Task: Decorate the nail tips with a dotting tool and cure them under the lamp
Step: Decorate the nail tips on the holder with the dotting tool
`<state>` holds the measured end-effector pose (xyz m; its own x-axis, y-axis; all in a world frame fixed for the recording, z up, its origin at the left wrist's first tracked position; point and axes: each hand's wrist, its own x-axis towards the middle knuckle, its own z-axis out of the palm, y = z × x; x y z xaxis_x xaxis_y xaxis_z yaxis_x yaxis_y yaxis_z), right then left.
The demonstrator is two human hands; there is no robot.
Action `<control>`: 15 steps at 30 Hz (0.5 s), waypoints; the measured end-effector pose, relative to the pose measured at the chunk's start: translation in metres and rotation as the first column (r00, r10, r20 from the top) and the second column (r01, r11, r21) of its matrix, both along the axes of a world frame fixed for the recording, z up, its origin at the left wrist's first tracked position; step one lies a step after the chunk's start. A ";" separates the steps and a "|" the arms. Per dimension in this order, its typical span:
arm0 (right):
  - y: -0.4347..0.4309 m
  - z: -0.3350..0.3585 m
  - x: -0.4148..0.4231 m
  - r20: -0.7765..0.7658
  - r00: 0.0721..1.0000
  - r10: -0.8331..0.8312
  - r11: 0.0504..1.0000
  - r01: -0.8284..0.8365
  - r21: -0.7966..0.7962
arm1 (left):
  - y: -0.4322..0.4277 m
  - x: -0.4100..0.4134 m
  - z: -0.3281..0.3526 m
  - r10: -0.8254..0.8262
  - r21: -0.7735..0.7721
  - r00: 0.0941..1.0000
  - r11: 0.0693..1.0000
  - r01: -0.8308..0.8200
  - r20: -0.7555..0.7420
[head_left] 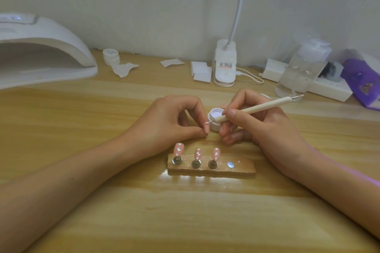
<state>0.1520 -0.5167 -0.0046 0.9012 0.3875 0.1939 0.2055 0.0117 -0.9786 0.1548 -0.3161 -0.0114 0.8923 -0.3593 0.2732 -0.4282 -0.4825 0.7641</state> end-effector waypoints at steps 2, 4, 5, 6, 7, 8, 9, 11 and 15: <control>0.000 0.000 0.000 -0.005 1.000 -0.002 1.000 0.002 0.005 | 0.000 0.000 0.000 -0.001 -0.002 1.000 1.000 0.001 -0.001; 0.000 0.001 0.000 -0.009 1.000 -0.007 1.000 0.007 0.011 | 0.000 0.000 0.000 -0.004 -0.002 1.000 1.000 0.004 -0.002; 0.000 0.001 -0.001 -0.009 1.000 -0.010 1.000 0.010 0.012 | 0.000 0.000 -0.001 -0.004 -0.002 1.000 1.000 0.004 -0.001; 0.000 0.001 -0.001 -0.008 1.000 -0.012 1.000 0.012 0.012 | 0.001 0.000 -0.001 -0.005 -0.003 1.000 1.000 0.005 0.001; 0.000 0.000 -0.001 -0.008 1.000 -0.012 1.000 0.012 0.010 | 0.001 0.000 -0.001 -0.007 -0.002 1.000 1.000 0.007 0.001; 0.000 0.000 0.000 -0.009 1.000 -0.009 1.000 0.009 0.008 | 0.001 0.000 -0.001 -0.009 0.000 1.000 1.000 0.009 0.003; 0.000 0.000 -0.001 -0.008 1.000 -0.004 1.000 0.004 0.006 | 0.000 0.000 0.000 -0.012 0.002 1.000 1.000 0.012 0.005; 0.000 0.000 0.000 -0.001 1.000 0.000 1.000 0.000 0.000 | 0.000 0.000 -0.001 -0.014 -0.001 1.000 1.000 0.014 0.008; 0.000 0.001 0.000 0.007 1.000 0.001 1.000 -0.001 -0.009 | 0.001 0.001 -0.001 -0.015 -0.003 1.000 1.000 0.015 0.009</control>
